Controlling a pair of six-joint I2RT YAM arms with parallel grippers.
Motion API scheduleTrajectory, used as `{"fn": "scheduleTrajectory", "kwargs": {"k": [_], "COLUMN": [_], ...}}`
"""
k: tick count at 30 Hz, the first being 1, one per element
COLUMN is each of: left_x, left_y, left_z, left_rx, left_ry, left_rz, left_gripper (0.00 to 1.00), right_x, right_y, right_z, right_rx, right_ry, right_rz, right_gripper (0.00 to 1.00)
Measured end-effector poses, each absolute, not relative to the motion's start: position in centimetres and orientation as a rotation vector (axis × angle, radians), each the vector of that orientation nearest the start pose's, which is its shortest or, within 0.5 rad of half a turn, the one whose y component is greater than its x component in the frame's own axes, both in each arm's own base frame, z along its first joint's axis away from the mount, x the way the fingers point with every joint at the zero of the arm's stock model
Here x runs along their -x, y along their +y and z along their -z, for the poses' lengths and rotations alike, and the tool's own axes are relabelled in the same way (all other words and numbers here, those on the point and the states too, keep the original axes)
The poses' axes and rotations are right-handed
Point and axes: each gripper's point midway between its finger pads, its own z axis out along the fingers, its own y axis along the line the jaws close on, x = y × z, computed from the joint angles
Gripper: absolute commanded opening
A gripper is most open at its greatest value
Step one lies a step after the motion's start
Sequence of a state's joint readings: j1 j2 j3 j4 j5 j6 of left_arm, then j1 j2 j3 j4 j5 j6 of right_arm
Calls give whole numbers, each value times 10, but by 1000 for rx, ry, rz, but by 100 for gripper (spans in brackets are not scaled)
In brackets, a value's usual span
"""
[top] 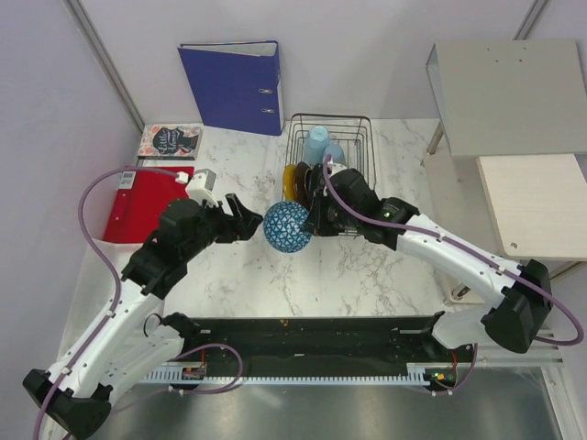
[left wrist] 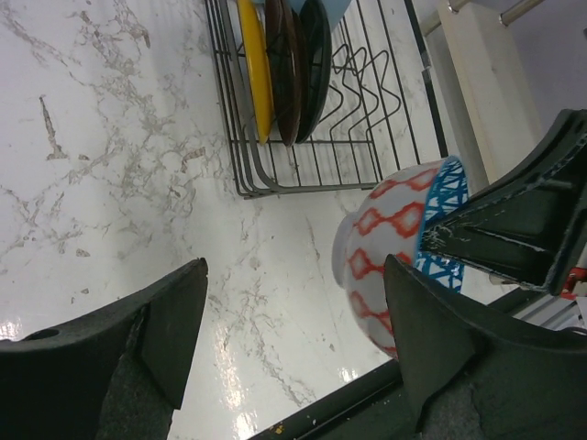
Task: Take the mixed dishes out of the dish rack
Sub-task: Pick up the bowl from the dish rack.
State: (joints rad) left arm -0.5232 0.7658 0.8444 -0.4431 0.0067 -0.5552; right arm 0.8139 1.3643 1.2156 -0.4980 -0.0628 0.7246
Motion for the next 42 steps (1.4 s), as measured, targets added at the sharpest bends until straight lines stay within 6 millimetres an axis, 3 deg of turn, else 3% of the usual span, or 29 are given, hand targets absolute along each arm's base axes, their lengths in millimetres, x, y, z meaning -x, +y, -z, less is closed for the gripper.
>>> {"fn": "scheduleTrajectory", "kwargs": {"k": [4, 11, 20, 30, 40, 42], "left_x": [-242, -253, -255, -255, -251, -251], "left_y": [-166, -171, -192, -196, -203, -205], "left_z": [-258, -268, -218, -198, -172, -170], "left_rx": [16, -13, -95, -132, -186, -197], "left_ry": [1998, 1999, 2187, 2244, 2308, 2311], "left_rz": [707, 679, 630, 589, 552, 551], "left_gripper": [84, 79, 73, 66, 33, 14], "right_x": [-245, -255, -264, -269, -267, -266], "right_y": [309, 294, 295, 301, 306, 306], "right_z": [-200, -183, -154, -163, -164, -164], "right_rx": [161, 175, 232, 247, 259, 261], "right_ry": [2411, 2418, 2476, 2454, 2456, 2456], "right_rz": [-776, -615, -501, -522, -555, -559], "right_gripper": [0, 0, 0, 0, 0, 0]}}
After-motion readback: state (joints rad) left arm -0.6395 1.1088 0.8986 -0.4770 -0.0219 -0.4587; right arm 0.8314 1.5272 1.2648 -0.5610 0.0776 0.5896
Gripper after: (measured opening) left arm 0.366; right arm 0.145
